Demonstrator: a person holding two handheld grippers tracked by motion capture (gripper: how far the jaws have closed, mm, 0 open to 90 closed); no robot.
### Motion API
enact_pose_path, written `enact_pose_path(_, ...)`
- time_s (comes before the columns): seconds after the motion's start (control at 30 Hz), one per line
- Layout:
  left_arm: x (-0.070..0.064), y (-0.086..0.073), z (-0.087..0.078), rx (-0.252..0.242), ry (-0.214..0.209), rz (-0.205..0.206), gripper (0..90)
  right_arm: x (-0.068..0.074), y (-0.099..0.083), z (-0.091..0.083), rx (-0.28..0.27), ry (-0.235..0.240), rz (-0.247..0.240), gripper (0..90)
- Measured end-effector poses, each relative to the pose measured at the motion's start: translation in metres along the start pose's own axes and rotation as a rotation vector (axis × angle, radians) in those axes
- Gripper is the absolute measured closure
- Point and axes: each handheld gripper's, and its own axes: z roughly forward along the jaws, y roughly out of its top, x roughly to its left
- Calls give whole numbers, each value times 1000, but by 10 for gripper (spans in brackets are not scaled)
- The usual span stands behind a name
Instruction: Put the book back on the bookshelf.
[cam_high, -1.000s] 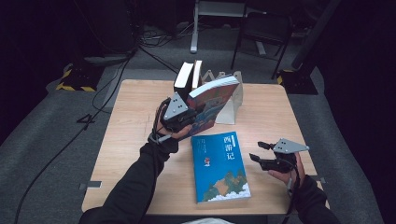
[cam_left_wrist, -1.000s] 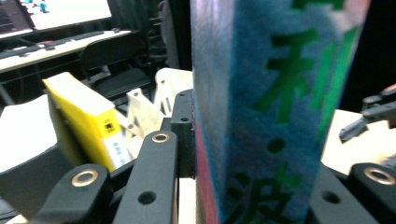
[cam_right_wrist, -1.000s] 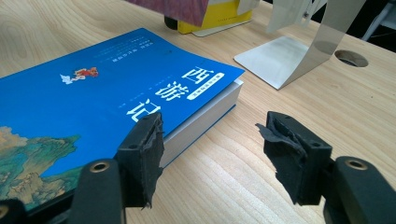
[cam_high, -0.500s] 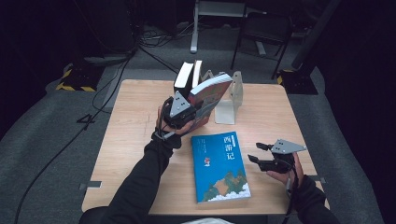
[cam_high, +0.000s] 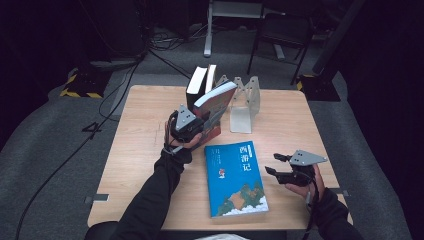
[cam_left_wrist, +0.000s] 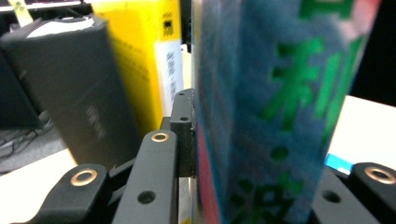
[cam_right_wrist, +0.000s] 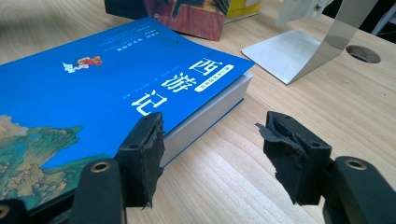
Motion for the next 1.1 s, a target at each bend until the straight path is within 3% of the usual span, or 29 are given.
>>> enact_pose_path(0.2,5,-11,-6,1,-8,-20,735,1,0,2,7,4,-7,387)
enact_pose_path(0.33,5,-12,-5,12,-12,-5,728,2,0,3,12,4,-5,386)
enact_pose_path(0.5,10,-28,-3,95,-46,5,685,1,-2,2,13,5,-2,383)
enact_pose_path(0.6,15,-41,-4,120,-72,-29,686,1,-2,2,17,9,2,383)
enact_pose_path(0.77,17,-52,-1,158,-81,-52,699,1,-3,4,20,22,12,386)
enact_pose_path(1.1,-1,-52,14,143,9,-89,738,1,-3,6,33,19,9,405)
